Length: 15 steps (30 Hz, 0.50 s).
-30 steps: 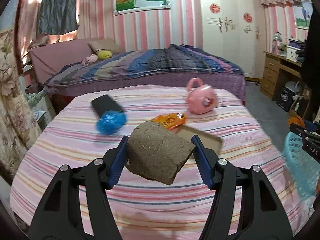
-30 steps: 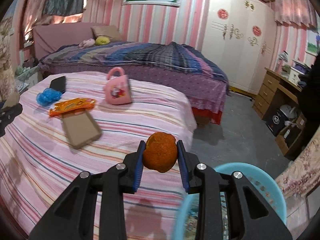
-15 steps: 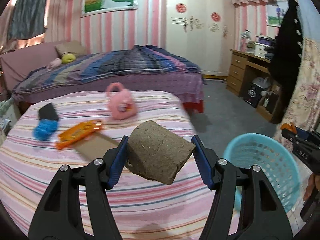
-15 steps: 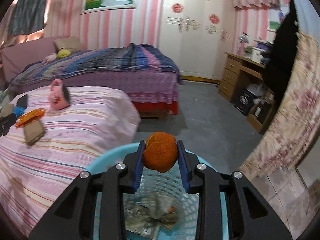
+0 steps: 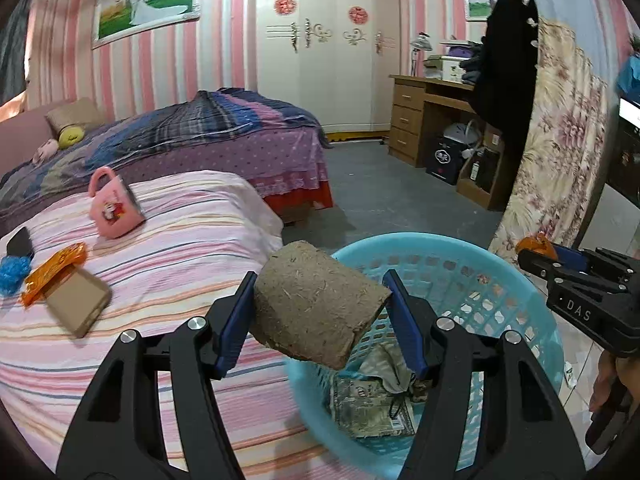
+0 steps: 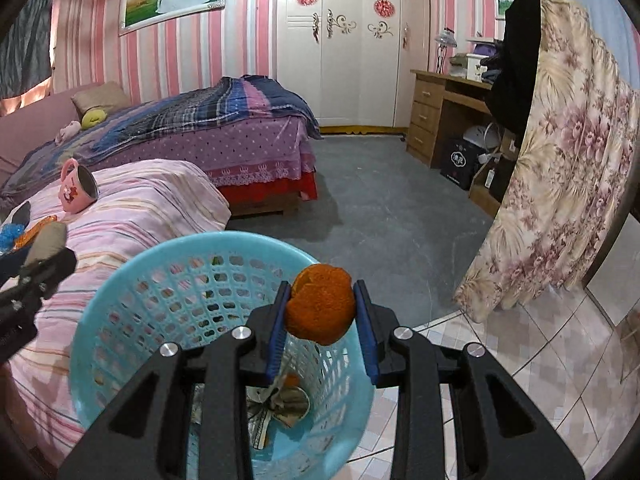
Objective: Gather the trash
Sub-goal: 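Open the left gripper to drop the tube while the right drops the ball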
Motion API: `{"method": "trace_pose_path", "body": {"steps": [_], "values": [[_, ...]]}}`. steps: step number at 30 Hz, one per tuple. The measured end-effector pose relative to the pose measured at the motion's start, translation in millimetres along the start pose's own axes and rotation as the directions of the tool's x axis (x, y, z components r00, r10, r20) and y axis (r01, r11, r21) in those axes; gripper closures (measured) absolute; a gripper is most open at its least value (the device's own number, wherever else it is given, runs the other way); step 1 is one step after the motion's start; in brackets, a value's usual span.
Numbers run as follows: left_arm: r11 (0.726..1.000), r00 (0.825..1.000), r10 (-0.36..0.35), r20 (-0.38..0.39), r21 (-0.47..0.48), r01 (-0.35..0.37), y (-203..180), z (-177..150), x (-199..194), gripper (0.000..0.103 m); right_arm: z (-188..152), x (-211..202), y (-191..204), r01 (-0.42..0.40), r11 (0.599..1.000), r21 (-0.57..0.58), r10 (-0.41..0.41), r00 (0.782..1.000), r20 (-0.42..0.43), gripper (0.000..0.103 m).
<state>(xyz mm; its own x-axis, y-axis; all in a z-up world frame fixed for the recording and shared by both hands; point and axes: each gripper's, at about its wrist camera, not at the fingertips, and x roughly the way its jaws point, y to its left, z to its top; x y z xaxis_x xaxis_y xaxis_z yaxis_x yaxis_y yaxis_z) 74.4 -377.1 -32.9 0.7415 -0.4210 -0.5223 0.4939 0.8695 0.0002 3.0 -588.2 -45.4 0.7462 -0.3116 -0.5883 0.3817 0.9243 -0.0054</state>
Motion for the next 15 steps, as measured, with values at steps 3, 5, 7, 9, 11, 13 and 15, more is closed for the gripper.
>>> {"method": "trace_pose_path", "body": {"steps": [3, 5, 7, 9, 11, 13, 15], "values": [[1.0, 1.0, -0.013, -0.003, 0.0, 0.013, -6, 1, 6, 0.041, 1, 0, -7, 0.003, 1.0, 0.006, -0.003, 1.0, 0.004, 0.071], [1.0, 1.0, -0.012, -0.005, 0.001, 0.012, -7, 1, 8, 0.039, -2, 0, -2, 0.004, 1.0, 0.006, -0.004, 1.0, 0.004, 0.071], [1.0, 1.0, -0.013, -0.008, 0.009, 0.013, -9, 1, 11, 0.036, -3, 2, 1, 0.006, 1.0, -0.003, -0.006, 1.0, 0.002, 0.071], [1.0, 1.0, 0.006, -0.002, 0.018, -0.006, -7, 2, 11, 0.024, -3, 3, 2, 0.008, 1.0, -0.008, -0.008, 1.0, 0.001, 0.071], [0.999, 0.999, 0.033, 0.013, 0.006, -0.033, 1, 4, 9, 0.016, -3, 1, 0, 0.011, 1.0, -0.011, -0.011, 1.0, 0.004, 0.071], [0.999, 0.999, 0.039, 0.009, -0.016, -0.039, 12, 7, 8, 0.012, 0, 4, 9, 0.011, 1.0, -0.006, -0.011, 1.0, 0.006, 0.071], [0.998, 0.999, 0.053, 0.002, -0.034, -0.053, 24, 10, 7, 0.011, 1, 3, 11, 0.009, 1.0, -0.001, -0.009, 1.0, 0.013, 0.071]]}}
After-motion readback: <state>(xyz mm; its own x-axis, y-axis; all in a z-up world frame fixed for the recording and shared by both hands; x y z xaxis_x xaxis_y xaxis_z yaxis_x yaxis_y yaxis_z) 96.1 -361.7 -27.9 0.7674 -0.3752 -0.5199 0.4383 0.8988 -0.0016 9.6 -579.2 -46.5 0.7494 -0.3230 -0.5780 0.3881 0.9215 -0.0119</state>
